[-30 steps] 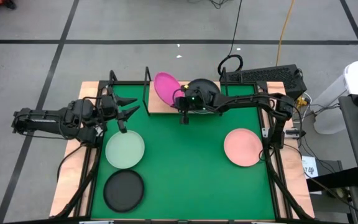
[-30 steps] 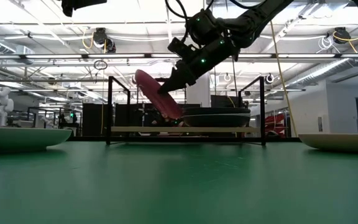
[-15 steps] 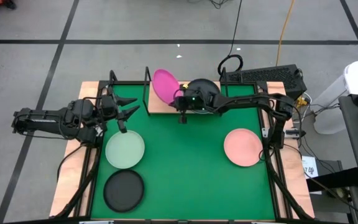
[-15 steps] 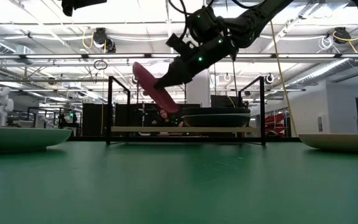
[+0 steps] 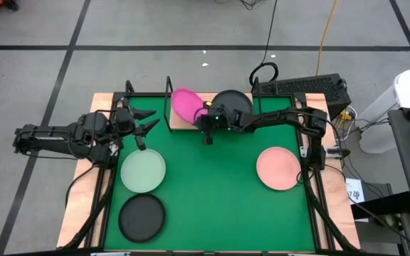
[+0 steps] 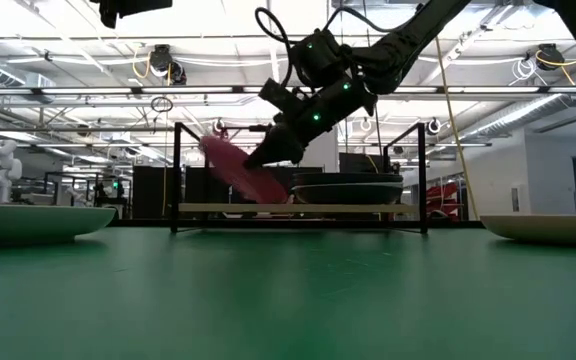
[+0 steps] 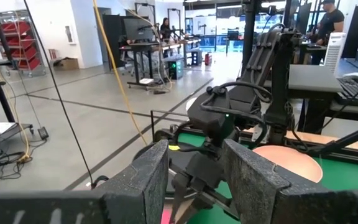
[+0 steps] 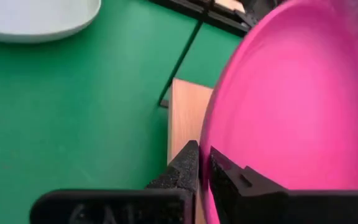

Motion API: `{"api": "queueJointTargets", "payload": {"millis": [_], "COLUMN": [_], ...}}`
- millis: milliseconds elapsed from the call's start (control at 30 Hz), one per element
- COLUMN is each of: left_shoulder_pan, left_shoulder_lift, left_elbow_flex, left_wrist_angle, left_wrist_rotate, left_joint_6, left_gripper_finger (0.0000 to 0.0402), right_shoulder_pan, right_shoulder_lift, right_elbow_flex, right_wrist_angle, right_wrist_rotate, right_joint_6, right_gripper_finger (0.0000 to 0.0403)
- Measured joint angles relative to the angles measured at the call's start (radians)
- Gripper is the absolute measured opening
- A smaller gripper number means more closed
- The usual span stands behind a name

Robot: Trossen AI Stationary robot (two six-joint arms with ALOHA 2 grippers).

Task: Place and stack plates onto a shelf
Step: Put the pink plate on the shelf, then stack the green plate on top of the pink plate on the shelf

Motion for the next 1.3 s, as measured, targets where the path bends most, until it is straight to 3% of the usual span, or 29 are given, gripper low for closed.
{"api": "queueJointTargets", "payload": {"millis": [400,800,967,1167,1300], "left_shoulder_pan": [0.000,0.000,0.000,-0.001,-0.006], "left_shoulder_lift": [0.000,0.000,0.000,0.006,0.032], "left_elbow_flex": [0.000,0.000,0.000,0.000,0.000], "left_wrist_angle": [-0.002,-0.019,-0.049,-0.140,-0.203], "left_wrist_rotate": [0.000,0.000,0.000,0.023,0.025], "left_joint_6": [-0.013,-0.033,-0.053,-0.125,-0.178], "left_gripper_finger": [0.0156,0.0156,0.0156,0.0156,0.0156], "right_shoulder_pan": [0.001,0.006,0.070,0.197,0.270], "right_shoulder_lift": [0.000,-0.017,-0.141,-0.352,-0.474], "right_elbow_flex": [0.000,0.000,0.000,0.001,0.001], "right_wrist_angle": [0.021,0.009,-0.053,-0.240,-0.379], "right_wrist_rotate": [0.000,-0.003,-0.004,0.000,0.080], "right_joint_6": [0.027,0.050,0.085,0.019,0.022], "right_gripper_finger": [0.0043,0.0096,0.0102,0.0093,0.0092]}}
